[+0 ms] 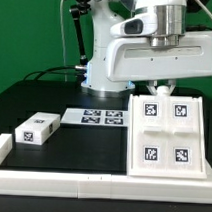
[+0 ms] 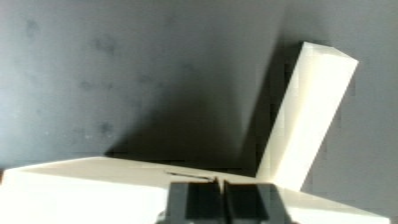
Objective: Assemble cabinet
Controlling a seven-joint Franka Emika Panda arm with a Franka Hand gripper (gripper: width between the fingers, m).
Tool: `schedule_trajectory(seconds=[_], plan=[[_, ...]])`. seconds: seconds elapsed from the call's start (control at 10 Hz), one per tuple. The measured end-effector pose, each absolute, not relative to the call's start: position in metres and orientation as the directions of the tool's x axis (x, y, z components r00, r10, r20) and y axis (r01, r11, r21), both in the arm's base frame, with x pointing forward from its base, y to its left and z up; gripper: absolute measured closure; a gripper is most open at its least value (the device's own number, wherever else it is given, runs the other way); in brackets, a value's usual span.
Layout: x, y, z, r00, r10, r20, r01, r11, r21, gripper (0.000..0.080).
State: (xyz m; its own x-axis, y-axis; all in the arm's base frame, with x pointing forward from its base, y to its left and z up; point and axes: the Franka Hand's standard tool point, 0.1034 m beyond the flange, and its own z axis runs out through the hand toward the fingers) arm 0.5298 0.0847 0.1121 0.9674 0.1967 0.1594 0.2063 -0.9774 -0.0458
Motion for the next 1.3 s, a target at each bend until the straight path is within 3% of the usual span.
schedule_trajectory(seconds=[1.3], plan=[[0.559,0.097,0.147,0.967,0.208,0.147,0.217,-0.975,-0.048,0.0793]])
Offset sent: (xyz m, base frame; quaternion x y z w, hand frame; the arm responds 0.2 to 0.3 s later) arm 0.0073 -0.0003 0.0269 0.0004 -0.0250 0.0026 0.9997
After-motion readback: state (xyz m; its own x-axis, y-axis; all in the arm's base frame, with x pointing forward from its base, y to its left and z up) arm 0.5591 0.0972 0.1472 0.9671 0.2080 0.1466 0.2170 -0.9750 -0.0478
